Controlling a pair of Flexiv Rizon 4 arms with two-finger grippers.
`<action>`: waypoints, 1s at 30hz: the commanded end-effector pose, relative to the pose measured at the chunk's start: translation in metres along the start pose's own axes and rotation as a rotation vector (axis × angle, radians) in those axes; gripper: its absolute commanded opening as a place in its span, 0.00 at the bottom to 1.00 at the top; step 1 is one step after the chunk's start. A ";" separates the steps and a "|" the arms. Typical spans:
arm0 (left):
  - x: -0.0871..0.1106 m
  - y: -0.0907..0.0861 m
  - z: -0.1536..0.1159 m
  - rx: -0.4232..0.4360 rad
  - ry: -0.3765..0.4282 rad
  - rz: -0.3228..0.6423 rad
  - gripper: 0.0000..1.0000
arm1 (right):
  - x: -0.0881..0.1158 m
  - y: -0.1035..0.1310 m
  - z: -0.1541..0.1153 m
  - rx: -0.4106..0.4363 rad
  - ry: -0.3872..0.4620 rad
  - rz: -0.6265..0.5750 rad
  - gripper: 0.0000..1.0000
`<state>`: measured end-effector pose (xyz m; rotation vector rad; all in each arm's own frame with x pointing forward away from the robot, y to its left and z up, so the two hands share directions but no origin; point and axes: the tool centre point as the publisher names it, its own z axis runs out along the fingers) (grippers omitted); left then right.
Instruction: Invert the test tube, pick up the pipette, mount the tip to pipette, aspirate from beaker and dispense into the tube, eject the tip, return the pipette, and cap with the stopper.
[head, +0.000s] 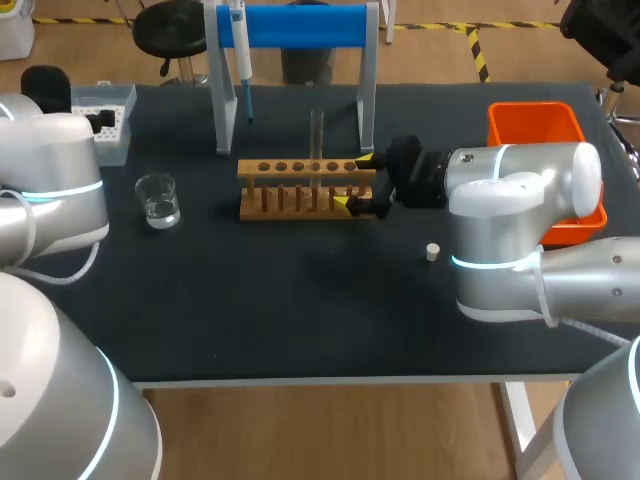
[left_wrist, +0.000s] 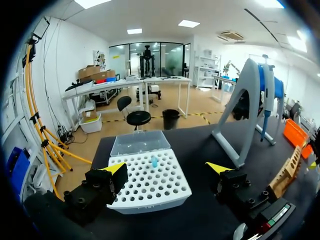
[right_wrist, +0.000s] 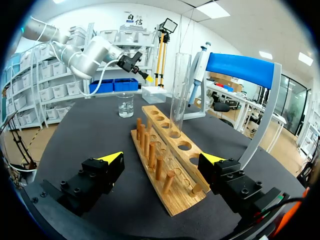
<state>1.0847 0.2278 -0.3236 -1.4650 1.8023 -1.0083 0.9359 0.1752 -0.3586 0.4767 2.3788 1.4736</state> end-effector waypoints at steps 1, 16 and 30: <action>-0.001 -0.001 0.000 -0.005 0.003 0.000 1.00 | 0.001 0.000 0.001 -0.001 -0.006 0.000 1.00; -0.001 -0.001 0.000 -0.005 0.003 0.000 1.00 | 0.001 0.000 0.001 -0.001 -0.006 0.000 1.00; 0.003 -0.003 0.005 0.018 0.012 0.038 1.00 | 0.001 0.000 0.001 -0.001 -0.006 0.000 1.00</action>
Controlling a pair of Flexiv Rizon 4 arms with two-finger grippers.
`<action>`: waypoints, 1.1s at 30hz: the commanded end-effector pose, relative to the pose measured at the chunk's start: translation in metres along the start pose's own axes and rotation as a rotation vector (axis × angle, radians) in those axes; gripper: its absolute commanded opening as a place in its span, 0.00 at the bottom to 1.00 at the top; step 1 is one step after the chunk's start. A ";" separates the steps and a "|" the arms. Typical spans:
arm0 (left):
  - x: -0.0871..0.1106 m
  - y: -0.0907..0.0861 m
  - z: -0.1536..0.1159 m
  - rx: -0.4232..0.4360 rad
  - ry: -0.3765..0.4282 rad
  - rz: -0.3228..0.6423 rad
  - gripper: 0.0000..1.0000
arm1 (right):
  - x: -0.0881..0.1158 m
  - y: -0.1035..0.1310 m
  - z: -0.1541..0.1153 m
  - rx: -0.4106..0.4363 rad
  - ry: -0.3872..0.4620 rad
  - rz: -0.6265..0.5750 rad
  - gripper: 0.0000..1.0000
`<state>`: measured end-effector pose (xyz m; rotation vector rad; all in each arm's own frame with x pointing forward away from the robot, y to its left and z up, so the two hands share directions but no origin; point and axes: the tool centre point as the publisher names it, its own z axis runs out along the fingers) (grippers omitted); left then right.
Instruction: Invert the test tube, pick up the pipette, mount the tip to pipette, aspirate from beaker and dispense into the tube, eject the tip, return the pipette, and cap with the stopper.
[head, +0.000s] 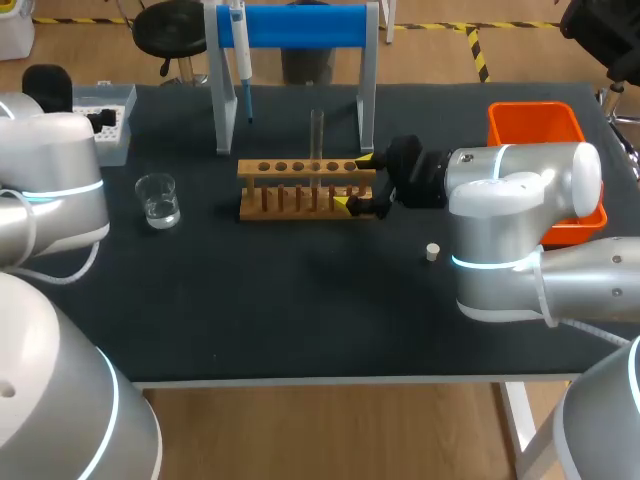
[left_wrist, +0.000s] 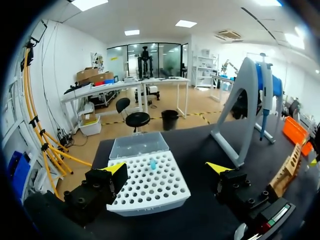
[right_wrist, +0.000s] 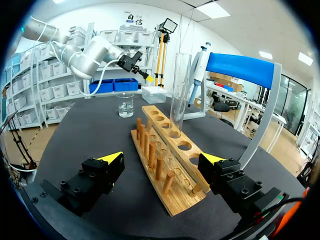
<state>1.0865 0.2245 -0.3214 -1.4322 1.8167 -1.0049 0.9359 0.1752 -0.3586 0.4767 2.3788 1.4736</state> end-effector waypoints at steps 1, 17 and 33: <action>0.001 0.000 0.005 0.013 0.007 0.012 1.00 | 0.001 0.000 0.001 -0.001 -0.006 0.000 1.00; 0.000 0.004 0.020 0.019 -0.010 -0.011 1.00 | 0.001 0.000 0.001 -0.001 -0.006 0.000 1.00; -0.006 0.007 0.030 0.024 -0.019 -0.030 0.77 | 0.001 0.000 0.001 -0.001 -0.006 0.000 1.00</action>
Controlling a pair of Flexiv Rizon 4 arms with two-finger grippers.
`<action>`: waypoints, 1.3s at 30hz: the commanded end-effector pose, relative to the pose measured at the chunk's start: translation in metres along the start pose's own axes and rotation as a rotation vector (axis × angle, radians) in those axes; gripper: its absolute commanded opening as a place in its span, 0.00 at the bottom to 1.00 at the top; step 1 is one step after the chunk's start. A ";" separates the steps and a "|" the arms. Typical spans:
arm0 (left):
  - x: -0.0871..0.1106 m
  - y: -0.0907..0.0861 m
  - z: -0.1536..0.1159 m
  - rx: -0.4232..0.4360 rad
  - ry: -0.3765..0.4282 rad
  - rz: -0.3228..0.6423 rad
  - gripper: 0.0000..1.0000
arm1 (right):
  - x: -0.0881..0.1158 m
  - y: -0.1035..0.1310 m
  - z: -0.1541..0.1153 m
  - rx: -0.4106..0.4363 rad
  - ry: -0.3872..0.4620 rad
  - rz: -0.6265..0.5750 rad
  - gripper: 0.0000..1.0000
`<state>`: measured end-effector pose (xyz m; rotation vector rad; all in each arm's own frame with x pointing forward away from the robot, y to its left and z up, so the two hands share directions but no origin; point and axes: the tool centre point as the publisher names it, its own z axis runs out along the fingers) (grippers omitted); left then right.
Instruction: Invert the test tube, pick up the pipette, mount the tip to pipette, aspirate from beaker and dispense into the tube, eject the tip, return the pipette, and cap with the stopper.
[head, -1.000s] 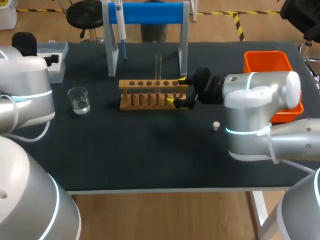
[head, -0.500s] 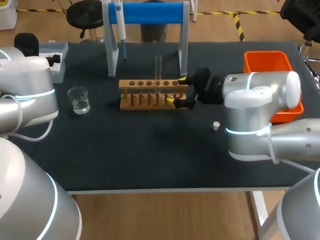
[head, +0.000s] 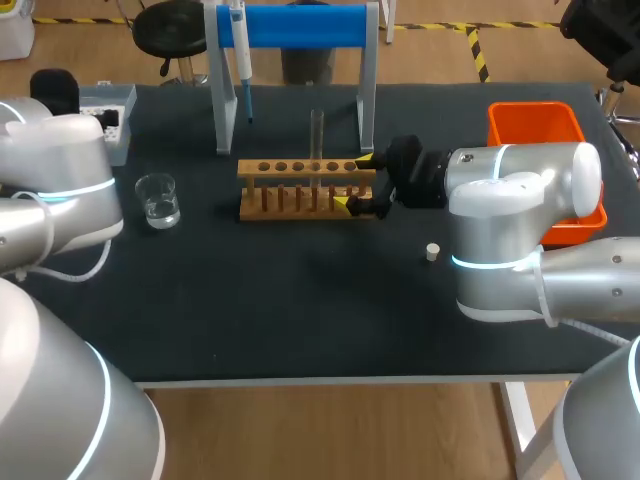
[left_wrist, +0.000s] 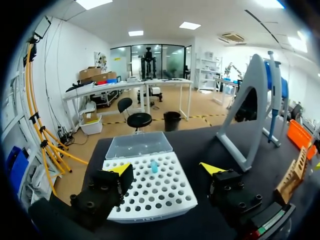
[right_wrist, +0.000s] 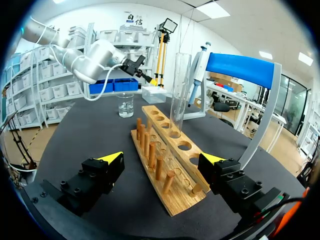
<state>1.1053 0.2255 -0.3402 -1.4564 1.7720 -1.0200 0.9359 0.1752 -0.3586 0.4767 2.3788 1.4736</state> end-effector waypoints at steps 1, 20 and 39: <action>-0.001 0.001 0.005 0.003 -0.001 0.001 0.75 | 0.001 0.000 0.001 -0.001 -0.006 0.000 1.00; -0.010 0.000 0.021 -0.013 0.001 -0.003 0.63 | 0.001 0.000 0.001 -0.001 -0.006 0.000 1.00; -0.018 -0.003 0.035 -0.018 0.001 0.002 0.62 | 0.001 0.000 0.001 -0.001 -0.006 0.000 1.00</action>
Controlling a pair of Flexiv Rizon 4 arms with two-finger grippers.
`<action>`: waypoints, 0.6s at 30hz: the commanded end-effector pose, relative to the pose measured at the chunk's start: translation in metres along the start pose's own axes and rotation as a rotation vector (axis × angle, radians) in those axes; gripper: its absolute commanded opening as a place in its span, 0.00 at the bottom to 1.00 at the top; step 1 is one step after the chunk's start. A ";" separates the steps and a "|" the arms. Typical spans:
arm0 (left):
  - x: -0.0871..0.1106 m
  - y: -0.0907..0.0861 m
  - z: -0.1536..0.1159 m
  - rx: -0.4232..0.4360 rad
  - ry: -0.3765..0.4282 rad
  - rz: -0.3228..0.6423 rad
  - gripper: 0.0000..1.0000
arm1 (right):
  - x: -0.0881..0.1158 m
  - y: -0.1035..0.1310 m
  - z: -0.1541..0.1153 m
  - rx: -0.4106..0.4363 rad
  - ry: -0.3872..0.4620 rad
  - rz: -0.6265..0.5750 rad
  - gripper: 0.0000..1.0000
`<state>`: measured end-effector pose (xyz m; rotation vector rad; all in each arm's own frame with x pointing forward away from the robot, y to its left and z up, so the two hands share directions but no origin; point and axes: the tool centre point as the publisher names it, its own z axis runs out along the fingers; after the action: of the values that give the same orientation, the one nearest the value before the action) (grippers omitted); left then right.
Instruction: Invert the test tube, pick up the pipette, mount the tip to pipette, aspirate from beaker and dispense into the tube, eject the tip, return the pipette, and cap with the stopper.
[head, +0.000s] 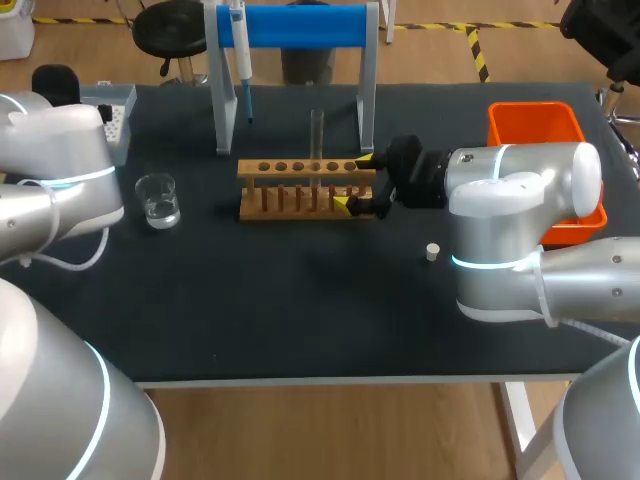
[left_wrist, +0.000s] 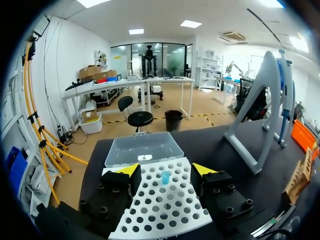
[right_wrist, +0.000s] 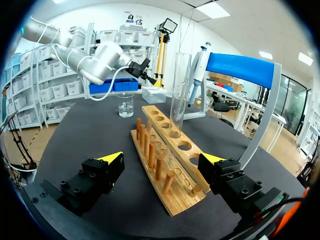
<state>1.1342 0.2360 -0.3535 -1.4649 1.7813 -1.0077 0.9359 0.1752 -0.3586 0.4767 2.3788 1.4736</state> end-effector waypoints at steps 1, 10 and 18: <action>-0.002 -0.002 0.006 -0.005 0.003 0.001 0.62 | 0.001 0.000 0.001 -0.001 -0.006 0.000 1.00; -0.002 -0.002 0.010 -0.011 0.004 0.005 0.59 | 0.001 0.000 0.001 -0.001 -0.006 0.000 1.00; -0.001 -0.001 0.012 -0.017 0.005 0.005 0.57 | 0.001 0.000 0.001 -0.001 -0.006 0.000 1.00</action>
<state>1.1418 0.2343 -0.3575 -1.4661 1.7918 -0.9998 0.9359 0.1752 -0.3586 0.4767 2.3788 1.4736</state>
